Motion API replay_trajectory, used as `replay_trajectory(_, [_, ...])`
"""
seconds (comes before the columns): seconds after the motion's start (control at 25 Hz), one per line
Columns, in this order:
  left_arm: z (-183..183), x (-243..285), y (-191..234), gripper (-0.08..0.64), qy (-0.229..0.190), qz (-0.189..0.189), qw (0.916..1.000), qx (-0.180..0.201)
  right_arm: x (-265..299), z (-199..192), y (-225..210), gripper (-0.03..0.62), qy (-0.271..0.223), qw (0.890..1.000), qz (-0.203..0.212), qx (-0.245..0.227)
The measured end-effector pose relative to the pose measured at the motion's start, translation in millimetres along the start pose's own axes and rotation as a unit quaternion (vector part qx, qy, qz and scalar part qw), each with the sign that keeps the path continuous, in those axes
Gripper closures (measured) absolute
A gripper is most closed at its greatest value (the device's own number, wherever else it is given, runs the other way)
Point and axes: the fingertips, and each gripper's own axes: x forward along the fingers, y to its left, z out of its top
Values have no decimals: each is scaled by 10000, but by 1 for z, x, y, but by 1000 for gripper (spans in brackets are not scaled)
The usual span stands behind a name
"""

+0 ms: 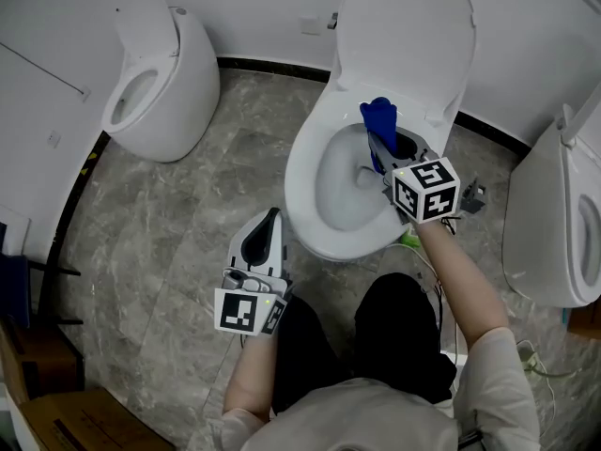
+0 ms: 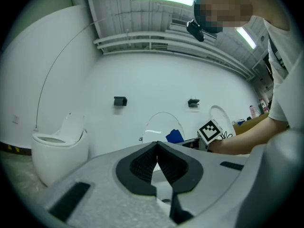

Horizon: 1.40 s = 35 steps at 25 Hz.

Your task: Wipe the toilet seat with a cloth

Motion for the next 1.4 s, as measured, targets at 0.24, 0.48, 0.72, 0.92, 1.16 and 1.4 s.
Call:
replay_trajectory(0.24, [-6,4,0,552,68,27,10000,21,45,-19,-17,538,299,9995,-27,97])
replay_trajectory(0.48, [-12,7,9,552,129,120,9998,32,88,-36,-29,538,548,9984,-58,143])
replay_trajectory(0.72, [-17,12,11,552,176,181,9997,-19,121,-51,-37,538,797,9967,14,133])
replay_trajectory(0.92, [-24,17,12,552,274,226,9994,10,145,-66,-38,538,940,9954,155,100])
replay_trajectory(1.16, [-26,19,14,552,336,223,9992,9,160,-74,-58,538,1022,9944,-35,266])
replay_trajectory(1.4, [-31,21,14,552,444,264,9986,82,175,-91,-63,538,1294,9913,34,246])
